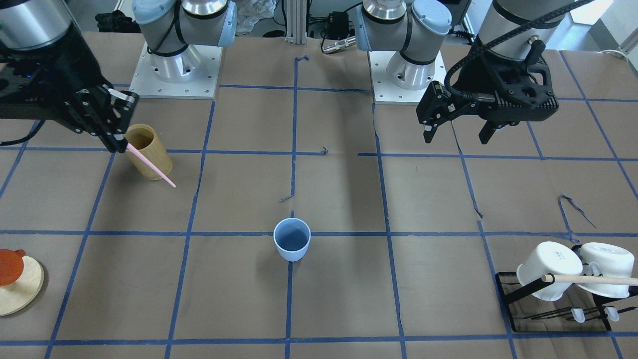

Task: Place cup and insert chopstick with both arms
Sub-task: 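Move the pink chopstick with the right gripper over the blue cup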

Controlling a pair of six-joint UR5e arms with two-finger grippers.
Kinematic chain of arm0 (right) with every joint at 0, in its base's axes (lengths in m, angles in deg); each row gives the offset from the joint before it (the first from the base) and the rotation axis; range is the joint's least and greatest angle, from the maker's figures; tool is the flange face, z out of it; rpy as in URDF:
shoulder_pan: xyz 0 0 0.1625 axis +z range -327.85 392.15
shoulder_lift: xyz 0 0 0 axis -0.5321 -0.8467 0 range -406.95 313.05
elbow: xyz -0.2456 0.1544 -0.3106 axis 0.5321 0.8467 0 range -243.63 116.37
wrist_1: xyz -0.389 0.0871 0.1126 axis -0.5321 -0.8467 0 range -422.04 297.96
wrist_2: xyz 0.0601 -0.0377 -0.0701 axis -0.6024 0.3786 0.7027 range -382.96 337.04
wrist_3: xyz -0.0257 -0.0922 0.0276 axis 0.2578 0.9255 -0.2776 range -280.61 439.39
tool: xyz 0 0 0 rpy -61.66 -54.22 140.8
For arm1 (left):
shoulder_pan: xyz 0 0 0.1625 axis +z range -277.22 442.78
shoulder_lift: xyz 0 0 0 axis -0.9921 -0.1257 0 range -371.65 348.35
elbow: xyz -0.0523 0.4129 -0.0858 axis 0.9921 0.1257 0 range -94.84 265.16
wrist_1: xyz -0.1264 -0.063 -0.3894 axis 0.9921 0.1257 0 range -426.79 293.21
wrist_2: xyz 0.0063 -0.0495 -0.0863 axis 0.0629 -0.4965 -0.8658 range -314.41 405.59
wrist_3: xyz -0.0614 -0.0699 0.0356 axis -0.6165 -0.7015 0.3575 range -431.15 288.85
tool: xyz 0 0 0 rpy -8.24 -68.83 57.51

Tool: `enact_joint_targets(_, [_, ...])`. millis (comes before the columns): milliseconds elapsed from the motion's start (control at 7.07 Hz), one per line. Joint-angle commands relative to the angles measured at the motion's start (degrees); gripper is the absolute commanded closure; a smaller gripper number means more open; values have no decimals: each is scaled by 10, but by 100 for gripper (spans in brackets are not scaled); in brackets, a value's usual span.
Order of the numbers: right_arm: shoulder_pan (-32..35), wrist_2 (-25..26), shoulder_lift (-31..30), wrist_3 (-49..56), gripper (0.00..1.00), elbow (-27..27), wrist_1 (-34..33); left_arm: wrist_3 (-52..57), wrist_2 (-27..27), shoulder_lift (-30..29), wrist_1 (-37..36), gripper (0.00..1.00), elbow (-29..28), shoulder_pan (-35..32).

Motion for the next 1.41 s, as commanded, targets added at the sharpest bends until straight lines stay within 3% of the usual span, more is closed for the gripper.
enact_joint_targets(0, [114, 39, 32, -67, 100, 0, -114, 0, -1, 0, 0, 0, 1, 0])
enact_joint_targets(141, [147, 67, 44, -70, 100, 0, -153, 0, -2, 0, 0, 0, 1, -1])
enact_joint_targets(424, [196, 65, 64, -152, 100, -3, -168, 0, -1, 0, 0, 0, 1, 1])
enact_joint_targets(848, [202, 63, 87, -174, 100, -10, -203, 1, 2, 6, 0, 0, 14, 0])
enact_joint_targets(990, [217, 63, 105, -178, 100, -18, -250, 2, 1, 6, 0, 0, 15, 0])
enact_joint_targets(1273, [221, 63, 111, -179, 100, -27, -252, 5, 6, 7, -1, 0, 14, -1])
